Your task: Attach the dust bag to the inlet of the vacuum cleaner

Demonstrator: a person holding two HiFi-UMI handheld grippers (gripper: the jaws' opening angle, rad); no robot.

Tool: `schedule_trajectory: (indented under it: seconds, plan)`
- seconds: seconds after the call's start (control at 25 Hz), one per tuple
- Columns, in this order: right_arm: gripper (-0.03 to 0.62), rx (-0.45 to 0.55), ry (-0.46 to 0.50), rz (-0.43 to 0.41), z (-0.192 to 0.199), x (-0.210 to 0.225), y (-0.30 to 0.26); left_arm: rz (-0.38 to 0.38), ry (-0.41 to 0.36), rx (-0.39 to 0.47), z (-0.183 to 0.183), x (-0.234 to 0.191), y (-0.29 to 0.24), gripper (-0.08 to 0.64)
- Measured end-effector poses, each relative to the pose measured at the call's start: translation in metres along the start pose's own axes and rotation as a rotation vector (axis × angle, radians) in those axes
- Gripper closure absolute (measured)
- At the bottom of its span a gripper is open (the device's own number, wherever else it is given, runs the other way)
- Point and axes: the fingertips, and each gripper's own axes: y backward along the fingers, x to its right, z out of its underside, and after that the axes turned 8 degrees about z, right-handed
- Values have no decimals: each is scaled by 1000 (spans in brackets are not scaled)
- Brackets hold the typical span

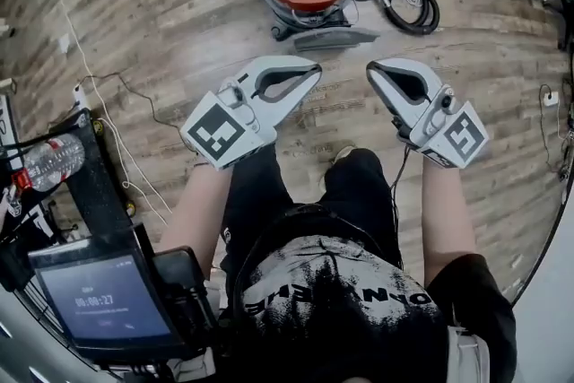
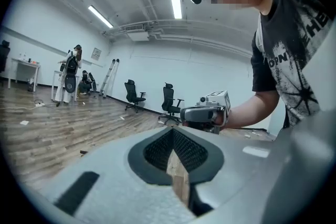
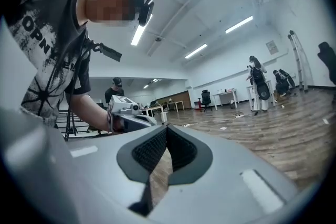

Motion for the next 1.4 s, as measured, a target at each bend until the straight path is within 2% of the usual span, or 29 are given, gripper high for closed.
schedule_trajectory:
  seconds: [0.12,0.24,0.32,0.52,0.64,0.76,0.96,1.16,1.28,1.4]
  plan:
    - [586,12,19,-2,-67,-27,13,-5,7,5,-70,21,-1,558]
    - [588,-17,38,16,-109,-48,23,-9,50,-41,-108,35,2,558]
    - [587,-29,76,52,-132,-52,21,3,50,-37,-130,36,6,558]
    - [588,20,121,161,-185,-62,3,101,-51,-14,-182,30,20,558]
    - [587,39,141,211,-206,-72,-17,132,-94,-22,-204,22,39,558]
    - [586,47,158,262,-212,-73,-32,162,-120,-20,-214,17,52,558]
    - [588,37,214,318,-205,-80,-59,176,-146,-47,-204,12,77,558]
    - [588,37,229,407,-216,-66,-75,189,-176,-22,-218,0,93,558]
    - [588,27,237,381,-225,-63,-81,165,-202,21,-235,-8,94,558]
    - [588,25,254,332,-219,-65,-81,131,-182,5,-226,-12,91,558]
